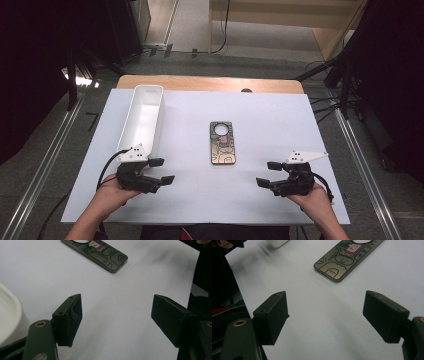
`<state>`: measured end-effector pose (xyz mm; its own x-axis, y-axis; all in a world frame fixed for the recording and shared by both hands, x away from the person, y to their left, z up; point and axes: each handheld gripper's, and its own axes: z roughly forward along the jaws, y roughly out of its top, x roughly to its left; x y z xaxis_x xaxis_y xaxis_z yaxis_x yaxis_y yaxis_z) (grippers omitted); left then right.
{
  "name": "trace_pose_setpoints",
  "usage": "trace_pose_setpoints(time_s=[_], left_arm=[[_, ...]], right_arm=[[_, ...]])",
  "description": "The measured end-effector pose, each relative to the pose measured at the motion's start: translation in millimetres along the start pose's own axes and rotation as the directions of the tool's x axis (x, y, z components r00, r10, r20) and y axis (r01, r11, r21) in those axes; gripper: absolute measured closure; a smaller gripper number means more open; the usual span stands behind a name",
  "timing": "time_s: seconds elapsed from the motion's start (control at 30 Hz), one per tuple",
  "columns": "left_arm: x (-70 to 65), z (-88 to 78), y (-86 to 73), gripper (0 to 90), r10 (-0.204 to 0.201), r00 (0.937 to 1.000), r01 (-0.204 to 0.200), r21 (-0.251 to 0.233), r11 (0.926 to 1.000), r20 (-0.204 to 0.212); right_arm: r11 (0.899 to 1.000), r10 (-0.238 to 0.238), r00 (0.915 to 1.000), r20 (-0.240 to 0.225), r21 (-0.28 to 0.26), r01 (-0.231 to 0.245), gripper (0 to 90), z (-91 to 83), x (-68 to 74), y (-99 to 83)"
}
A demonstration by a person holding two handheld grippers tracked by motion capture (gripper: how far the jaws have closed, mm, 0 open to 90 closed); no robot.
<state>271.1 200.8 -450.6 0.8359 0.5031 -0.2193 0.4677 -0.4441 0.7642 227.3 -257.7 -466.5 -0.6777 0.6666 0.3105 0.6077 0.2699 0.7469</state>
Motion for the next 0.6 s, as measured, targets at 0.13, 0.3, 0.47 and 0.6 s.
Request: trace_pose_setpoints(time_s=[0.13, 0.3, 0.47, 0.6], left_arm=[[0.8, -0.6, -0.2, 25.0, -0.007, 1.0000, 0.007, -0.001, 1.0000, 0.003], [1.7, -0.5, -0.1, 25.1, -0.007, 1.0000, 0.007, 0.005, 1.0000, 0.005], [1.3, -1.6, 0.1, 25.1, -0.002, 1.0000, 0.002, 0.003, 1.0000, -0.003], [1.7, -2.6, -0.5, 25.1, -0.006, 1.0000, 0.006, -0.004, 1.0000, -0.008]], right_arm=[[1.000, 0.009, 0.9999, -0.008, 0.001, -0.009, 19.4, -0.4, -1.4, -0.7], [1.000, 0.009, 0.9999, -0.014, -0.007, -0.009, 19.4, -0.6, -2.4, -1.4], [1.000, 0.017, 0.9998, -0.011, -0.004, -0.017, 19.4, -0.4, -3.9, -2.0], [1.000, 0.019, 0.9998, -0.011, -0.005, -0.019, 19.4, 0.2, -4.4, -1.5]])
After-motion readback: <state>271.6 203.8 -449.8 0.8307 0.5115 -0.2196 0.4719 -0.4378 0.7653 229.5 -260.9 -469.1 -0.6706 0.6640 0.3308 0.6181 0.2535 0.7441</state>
